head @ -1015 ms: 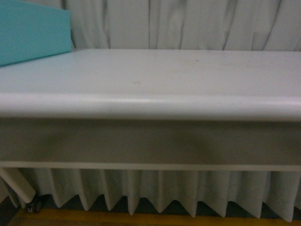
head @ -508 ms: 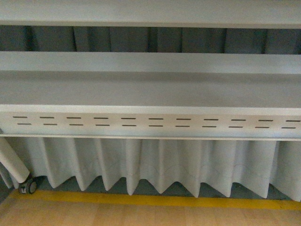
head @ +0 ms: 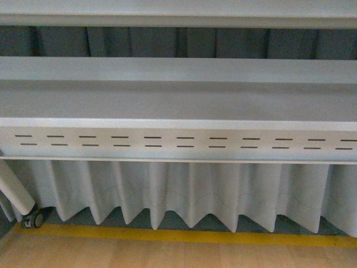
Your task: Wind up and store yellow beetle toy
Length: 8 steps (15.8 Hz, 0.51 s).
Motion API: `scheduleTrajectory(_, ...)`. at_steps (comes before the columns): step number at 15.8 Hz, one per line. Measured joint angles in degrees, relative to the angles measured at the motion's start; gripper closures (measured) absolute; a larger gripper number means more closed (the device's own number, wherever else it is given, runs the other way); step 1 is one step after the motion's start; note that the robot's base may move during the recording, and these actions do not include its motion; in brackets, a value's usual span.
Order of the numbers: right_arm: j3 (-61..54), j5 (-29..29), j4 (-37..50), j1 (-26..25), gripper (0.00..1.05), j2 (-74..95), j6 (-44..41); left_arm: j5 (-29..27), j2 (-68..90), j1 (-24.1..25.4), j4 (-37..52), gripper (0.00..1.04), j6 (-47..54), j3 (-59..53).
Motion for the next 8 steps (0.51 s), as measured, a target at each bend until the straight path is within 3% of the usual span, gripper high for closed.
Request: scheduleTrajectory(8, 0.0, 0.0, 0.0, 0.0, 0.07, 0.0, 0.0, 0.0, 0.0, 0.0, 0.0, 0.07, 0.0, 0.0)
